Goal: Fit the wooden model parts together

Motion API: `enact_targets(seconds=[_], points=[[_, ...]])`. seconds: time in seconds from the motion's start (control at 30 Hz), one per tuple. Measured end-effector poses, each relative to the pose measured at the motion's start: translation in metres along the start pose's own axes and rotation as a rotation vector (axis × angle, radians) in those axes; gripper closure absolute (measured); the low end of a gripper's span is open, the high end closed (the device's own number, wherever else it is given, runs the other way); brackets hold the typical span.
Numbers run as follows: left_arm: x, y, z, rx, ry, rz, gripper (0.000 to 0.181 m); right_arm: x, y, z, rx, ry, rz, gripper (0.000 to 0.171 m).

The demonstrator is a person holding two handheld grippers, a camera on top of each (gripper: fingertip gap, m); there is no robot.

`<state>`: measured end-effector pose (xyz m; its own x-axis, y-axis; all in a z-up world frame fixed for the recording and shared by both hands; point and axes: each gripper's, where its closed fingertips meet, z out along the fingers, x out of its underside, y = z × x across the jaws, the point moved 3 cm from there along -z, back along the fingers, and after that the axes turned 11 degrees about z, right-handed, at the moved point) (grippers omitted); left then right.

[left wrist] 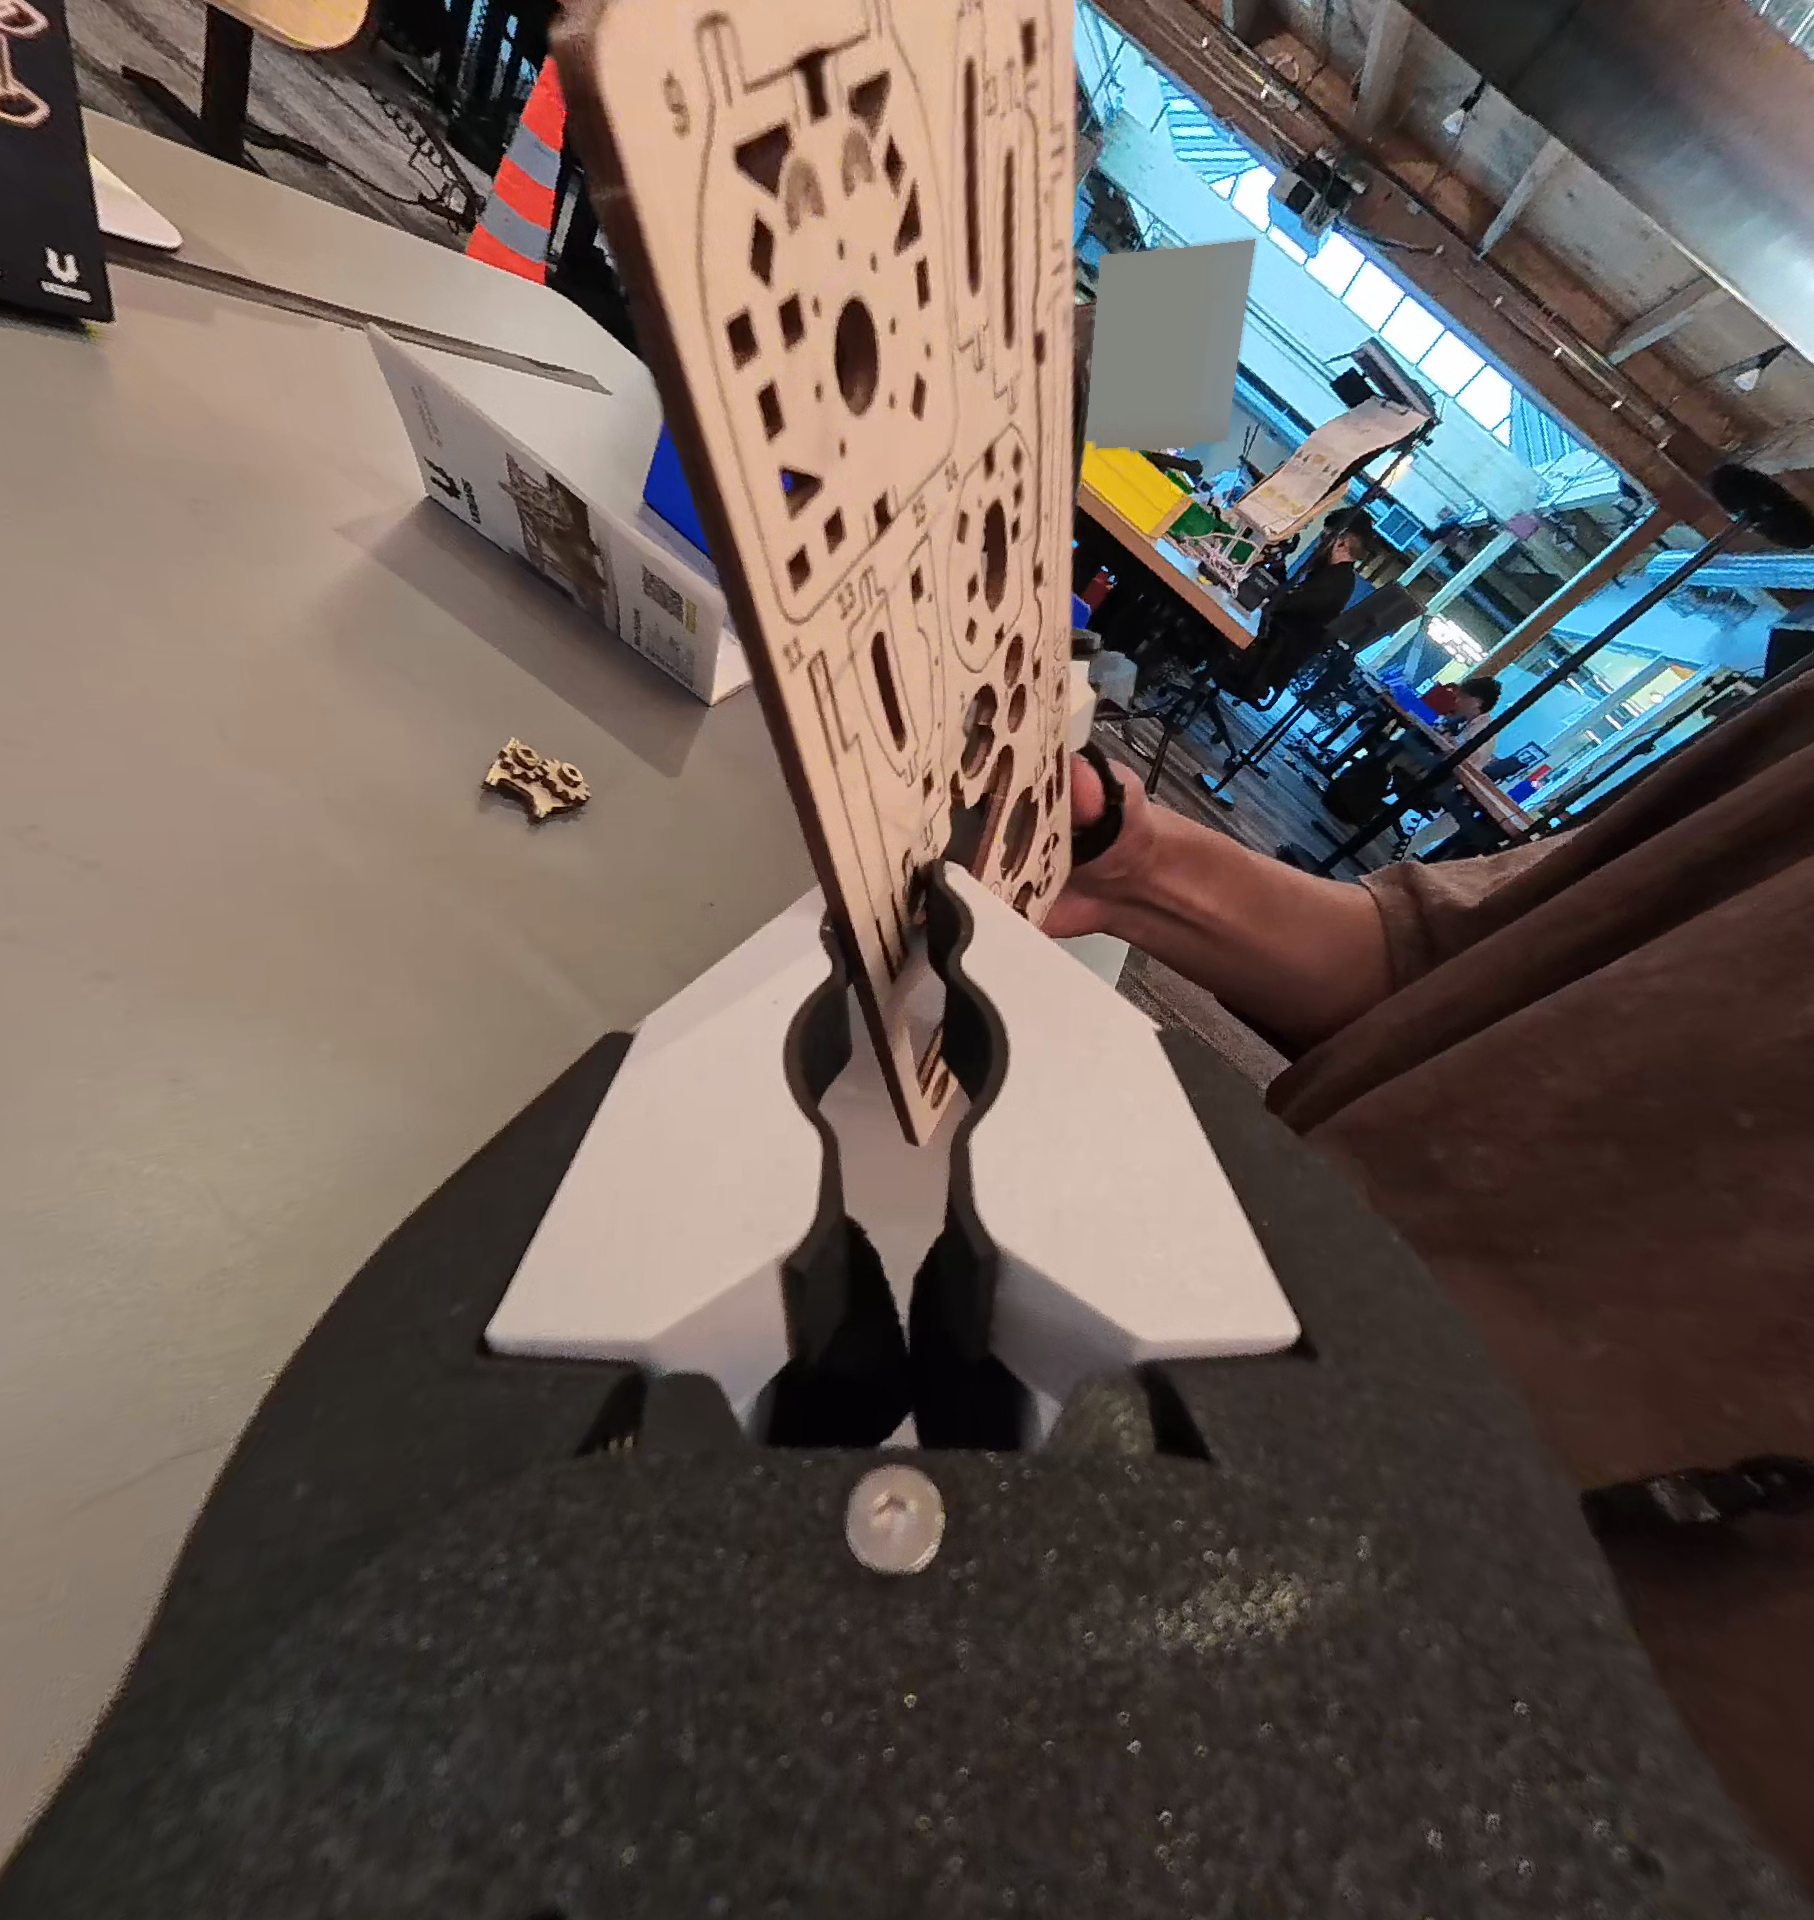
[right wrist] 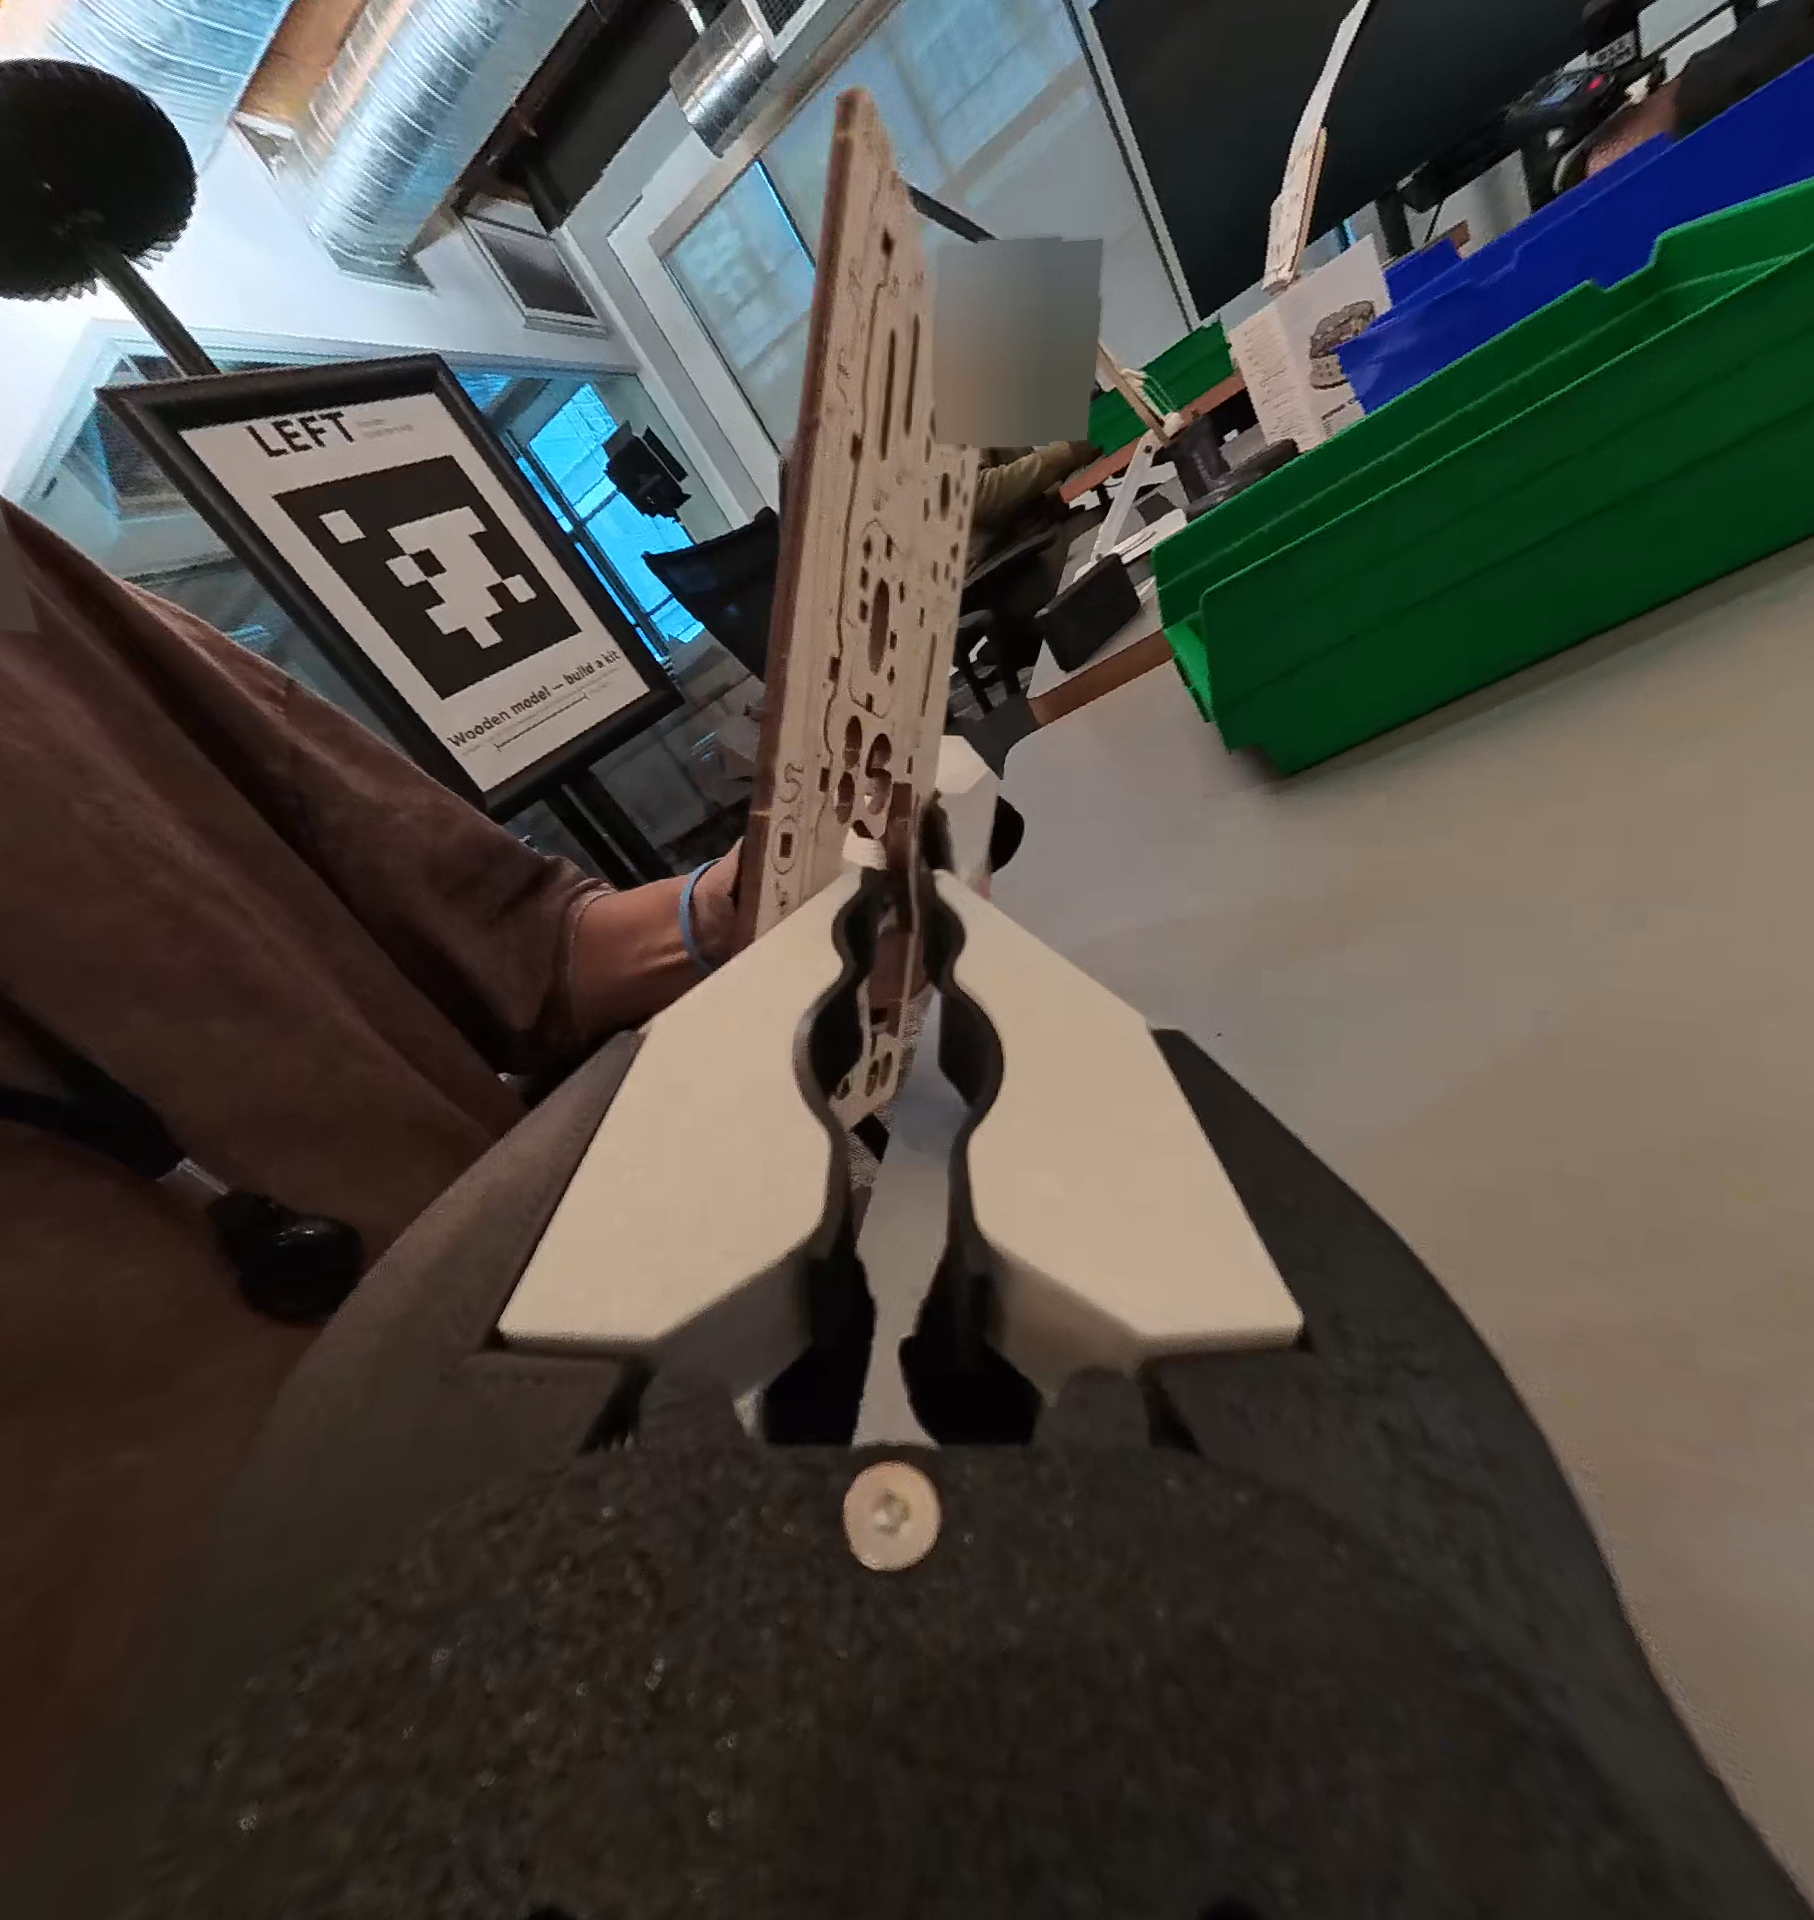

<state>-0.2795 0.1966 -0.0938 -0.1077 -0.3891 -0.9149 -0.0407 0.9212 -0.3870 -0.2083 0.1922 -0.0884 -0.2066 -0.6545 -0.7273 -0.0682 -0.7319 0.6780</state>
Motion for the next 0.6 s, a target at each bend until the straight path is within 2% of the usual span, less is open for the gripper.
enact_targets(seconds=[0.1,0.27,0.33,0.43,0.6], points=[[0.0009,0.0000,0.0007,0.007,-0.002,-0.013,0.172,0.0010,0.0001,-0.0001,-0.022,-0.006,0.020,0.166],[0.0005,-0.0016,0.0020,0.024,-0.012,-0.029,0.173,0.0006,-0.0069,-0.0016,-0.003,-0.027,0.041,0.151],[0.0002,-0.0033,0.0030,0.033,-0.013,-0.027,0.174,0.0019,-0.0055,-0.0008,-0.023,-0.026,0.062,0.154],[0.0001,-0.0054,0.0068,0.046,-0.020,-0.043,0.173,0.0041,0.0018,0.0033,-0.083,-0.044,0.084,0.167],[0.0012,-0.0036,0.0082,0.058,-0.028,-0.107,0.173,0.0042,0.0004,0.0021,-0.023,-0.047,0.028,0.169]])
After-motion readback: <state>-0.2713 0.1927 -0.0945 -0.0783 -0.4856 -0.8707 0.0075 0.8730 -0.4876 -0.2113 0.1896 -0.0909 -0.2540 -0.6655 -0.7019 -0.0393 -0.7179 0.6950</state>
